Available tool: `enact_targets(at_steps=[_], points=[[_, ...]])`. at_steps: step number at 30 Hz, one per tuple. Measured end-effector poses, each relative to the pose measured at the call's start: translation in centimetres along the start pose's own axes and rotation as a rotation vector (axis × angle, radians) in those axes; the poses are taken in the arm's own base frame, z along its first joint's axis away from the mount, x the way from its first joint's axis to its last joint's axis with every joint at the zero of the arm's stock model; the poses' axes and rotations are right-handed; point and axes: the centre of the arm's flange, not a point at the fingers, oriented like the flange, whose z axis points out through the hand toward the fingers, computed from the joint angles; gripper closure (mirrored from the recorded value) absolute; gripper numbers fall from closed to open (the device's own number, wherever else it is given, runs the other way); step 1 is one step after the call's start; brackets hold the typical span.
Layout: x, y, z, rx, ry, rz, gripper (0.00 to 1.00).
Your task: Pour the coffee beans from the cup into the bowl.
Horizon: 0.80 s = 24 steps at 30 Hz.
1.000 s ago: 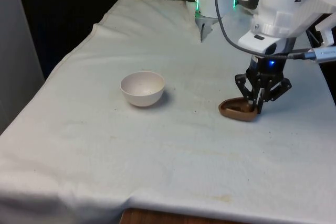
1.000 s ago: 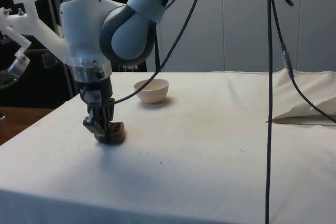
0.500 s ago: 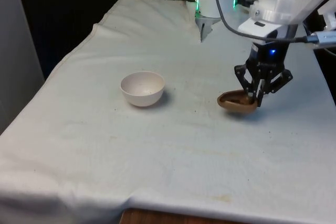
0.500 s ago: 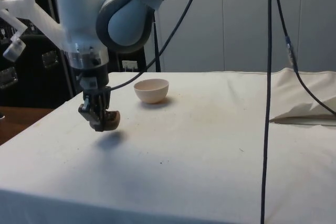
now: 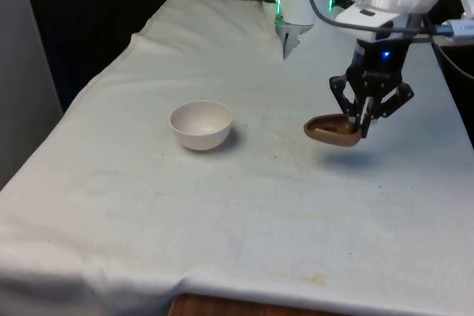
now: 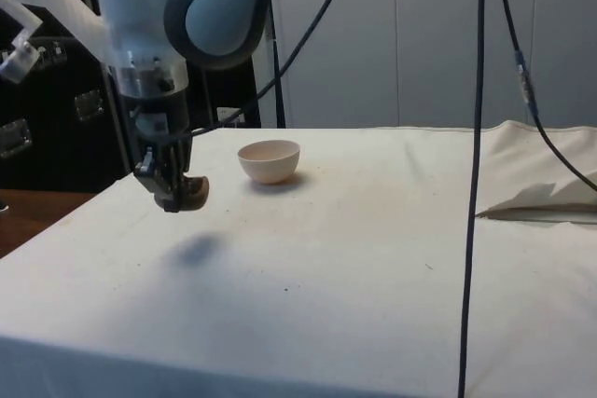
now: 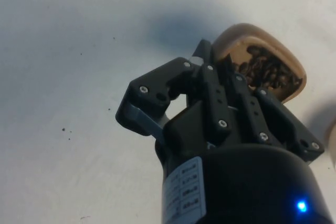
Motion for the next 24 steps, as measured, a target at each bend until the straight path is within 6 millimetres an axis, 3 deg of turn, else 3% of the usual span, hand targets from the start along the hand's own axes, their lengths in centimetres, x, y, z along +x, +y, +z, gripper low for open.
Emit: enact_targets(at_steps=[24], points=[[0.8,1.8,-4.5,-0.024,0.022,0.017,1.00]])
